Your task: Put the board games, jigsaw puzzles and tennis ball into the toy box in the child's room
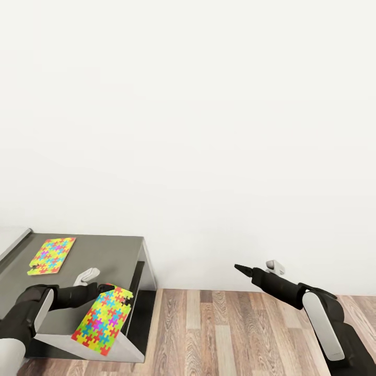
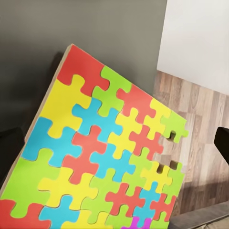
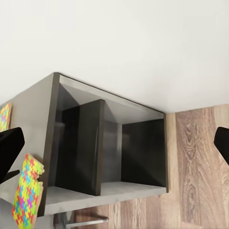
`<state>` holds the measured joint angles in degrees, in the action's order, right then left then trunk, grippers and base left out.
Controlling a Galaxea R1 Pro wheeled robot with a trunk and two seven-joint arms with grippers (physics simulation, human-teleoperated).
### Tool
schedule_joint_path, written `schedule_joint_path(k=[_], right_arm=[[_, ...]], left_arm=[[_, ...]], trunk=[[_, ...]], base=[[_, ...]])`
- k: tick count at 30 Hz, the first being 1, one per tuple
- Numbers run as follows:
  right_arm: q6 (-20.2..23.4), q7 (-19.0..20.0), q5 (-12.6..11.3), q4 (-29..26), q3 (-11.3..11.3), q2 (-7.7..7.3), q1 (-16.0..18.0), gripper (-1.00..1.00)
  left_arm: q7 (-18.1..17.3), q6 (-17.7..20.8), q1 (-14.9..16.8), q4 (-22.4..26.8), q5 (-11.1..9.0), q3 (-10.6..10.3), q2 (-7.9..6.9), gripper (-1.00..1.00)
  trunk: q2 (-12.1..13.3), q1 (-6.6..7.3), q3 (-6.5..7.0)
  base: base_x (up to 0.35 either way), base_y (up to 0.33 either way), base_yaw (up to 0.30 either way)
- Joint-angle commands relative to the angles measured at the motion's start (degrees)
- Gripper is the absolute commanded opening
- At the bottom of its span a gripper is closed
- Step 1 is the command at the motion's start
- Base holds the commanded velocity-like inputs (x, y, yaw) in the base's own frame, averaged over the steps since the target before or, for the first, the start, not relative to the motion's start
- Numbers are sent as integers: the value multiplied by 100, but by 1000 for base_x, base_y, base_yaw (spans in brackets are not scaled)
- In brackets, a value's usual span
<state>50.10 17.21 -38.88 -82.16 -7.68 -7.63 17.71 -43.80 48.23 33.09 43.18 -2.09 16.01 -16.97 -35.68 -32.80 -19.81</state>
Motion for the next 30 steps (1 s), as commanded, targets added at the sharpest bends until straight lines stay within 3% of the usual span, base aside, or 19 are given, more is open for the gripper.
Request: schedule_joint_path(k=[1,12,14,16,18,23,28,30], right_arm=[[28,39,30,-2,-3,0,5,100],[32,45,30,-2,20,6,5,100],[32,44,30,-2,20,7,5,100],[34,40,33,0,30,9,9,100],[31,41,35,4,58,9,10,100],[27,39,33,16,318,10,23,100],[26,24,31,28,429,21,29,100],[23,24,31,43,443,42,30,100]], left_arm=[[-6,46,4,1,-20,10,1,100],[-13,43,4,35,-50,54,-35,100],[-44,40,4,51,-67,74,-125,100],[-270,43,4,61,-82,114,-288,100],[-485,42,4,63,-90,187,-358,100],[-1429,9,-4,67,-81,848,-487,100],[-1721,4,-21,68,-85,1213,-573,100],[-1791,6,-31,68,-95,1269,-617,100]], trunk=[[-7,-2,-8],[-7,-2,-8],[-7,-2,-8],[-7,-2,-8],[-7,-2,-8],[-7,-2,-8],[-7,-2,-8],[-7,-2,-8]], base=[[0,-7,0],[0,-1,0],[0,0,0],[0,0,0],[0,0,0],[0,0,0],[0,0,0],[0,0,0]])
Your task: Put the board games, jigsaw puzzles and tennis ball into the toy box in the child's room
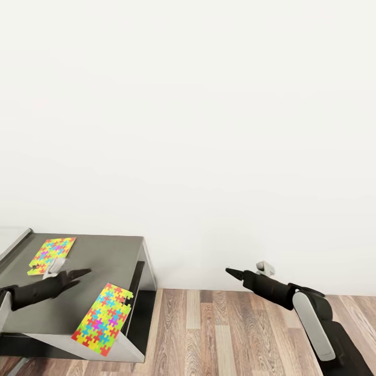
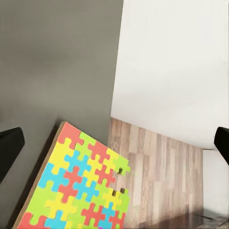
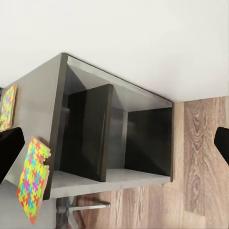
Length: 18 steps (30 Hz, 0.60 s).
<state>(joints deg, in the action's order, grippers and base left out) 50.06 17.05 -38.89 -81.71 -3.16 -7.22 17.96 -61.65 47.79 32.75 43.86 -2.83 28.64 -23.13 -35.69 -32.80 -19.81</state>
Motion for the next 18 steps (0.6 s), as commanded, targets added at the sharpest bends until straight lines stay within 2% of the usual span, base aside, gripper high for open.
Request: schedule_joint_path(k=[1,5,7,8,9,10,13,14,16,17,18], right_arm=[[26,41,31,9,-3,15,5,100],[2,40,33,43,9,88,5,100],[-34,40,34,58,15,185,6,100],[-60,34,42,67,19,293,6,100],[-67,31,50,70,22,361,6,100],[-63,12,67,76,40,512,6,100],[-41,-5,79,105,107,736,12,100],[-13,7,81,186,154,843,51,100],[31,34,64,368,185,907,149,100],[89,83,36,668,202,944,294,100],[116,131,15,859,207,968,377,100]], left_arm=[[-50,53,0,0,-25,26,-21,100],[-360,64,-10,0,-35,74,-70,100],[-755,68,-16,0,-32,90,-91,100],[-1077,70,-18,0,-23,96,-99,100],[-1247,70,-19,0,-14,98,-102,100],[-1592,71,-20,3,-2,101,-107,100],[-2088,68,-26,10,9,104,-116,100],[-2387,66,-26,27,13,103,-124,100],[-2641,65,-26,44,13,102,-133,100],[-2819,59,-28,60,4,97,-137,100],[-2835,56,-27,65,0,90,-137,100]], trunk=[[-7,-2,-8],[-7,-2,-8],[-7,-2,-8],[-7,-2,-8],[-7,-2,-8],[-7,-2,-8],[-7,-2,-8],[-7,-2,-8],[-7,-2,-8],[-7,-2,-8],[-7,-2,-8]], base=[[0,0,0],[0,0,0],[0,0,0],[0,0,0],[0,0,0],[0,0,0],[0,0,0],[0,0,0],[0,0,0],[0,0,0],[0,0,0]])
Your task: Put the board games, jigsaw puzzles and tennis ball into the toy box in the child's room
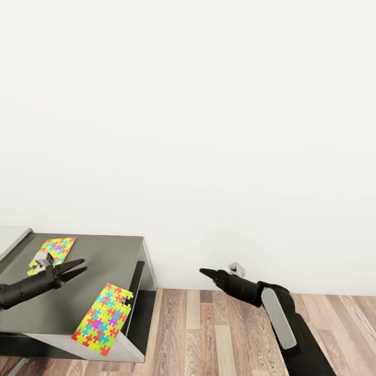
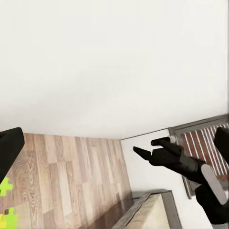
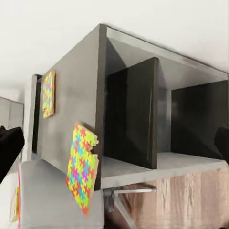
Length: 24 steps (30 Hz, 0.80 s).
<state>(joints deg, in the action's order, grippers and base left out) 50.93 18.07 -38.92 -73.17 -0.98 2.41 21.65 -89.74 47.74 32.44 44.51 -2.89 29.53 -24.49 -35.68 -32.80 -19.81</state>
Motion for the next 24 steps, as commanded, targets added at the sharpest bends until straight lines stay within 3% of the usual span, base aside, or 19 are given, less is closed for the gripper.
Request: schedule_joint_path(k=[1,5,10,16,24], right_arm=[[53,98,-6,211,-6,29,95,100],[95,790,-159,1449,30,140,576,100],[85,1211,-176,2062,44,234,866,100],[26,1255,-160,2204,43,259,929,100],[-154,989,-198,2280,29,268,945,100]], left_arm=[[-26,57,3,4,3,-4,-2,100],[-26,48,1,28,-13,-23,-1,100],[-26,50,1,83,-16,-40,-1,100],[-26,51,-1,186,-18,-54,38,100],[-26,74,-1,313,-18,-52,57,100]], trunk=[[-7,-1,-8],[-7,-1,-8],[-7,-1,-8],[-7,-1,-8],[-7,-1,-8]], base=[[0,0,0],[0,12,0],[0,126,0],[0,247,0],[0,192,0]])
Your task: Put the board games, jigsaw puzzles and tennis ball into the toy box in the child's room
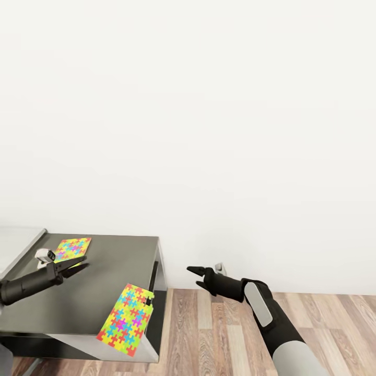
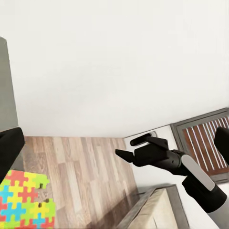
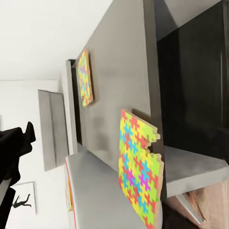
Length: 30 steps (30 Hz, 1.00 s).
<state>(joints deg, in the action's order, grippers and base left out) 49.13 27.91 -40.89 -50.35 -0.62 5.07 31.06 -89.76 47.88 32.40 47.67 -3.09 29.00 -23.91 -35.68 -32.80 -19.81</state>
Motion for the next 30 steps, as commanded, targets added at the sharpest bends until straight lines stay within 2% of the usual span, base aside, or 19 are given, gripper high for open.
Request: schedule_joint_path(k=[1,14,19,22,24,27,30], right_arm=[[28,-24,-5,0,-7,2,4,100],[104,-133,-52,27,-7,-2,14,100],[136,-139,-58,218,-10,-5,43,100],[161,-139,-63,357,-22,-7,68,100],[173,-138,-64,437,-30,-10,80,100],[187,-142,-67,538,-45,-10,95,100],[190,-144,-64,562,-48,-9,99,100]], left_arm=[[-24,61,3,1,2,0,-1,100],[-24,64,-19,59,-4,-29,12,100],[-24,76,-29,230,-13,-391,72,100],[-24,109,-43,391,-35,-483,87,100],[-24,159,-70,482,-71,-518,91,100],[-24,305,-155,627,-251,-564,95,100],[-24,349,-185,667,-387,-583,96,100]], trunk=[[-7,-2,-8],[-7,-2,-8],[-7,-2,-8],[-7,-2,-8],[-7,-2,-8],[-7,-2,-8],[-127,-68,-62]], base=[[0,251,0],[0,208,0],[0,155,0],[0,52,0],[0,30,0],[0,13,0],[0,6,0]])
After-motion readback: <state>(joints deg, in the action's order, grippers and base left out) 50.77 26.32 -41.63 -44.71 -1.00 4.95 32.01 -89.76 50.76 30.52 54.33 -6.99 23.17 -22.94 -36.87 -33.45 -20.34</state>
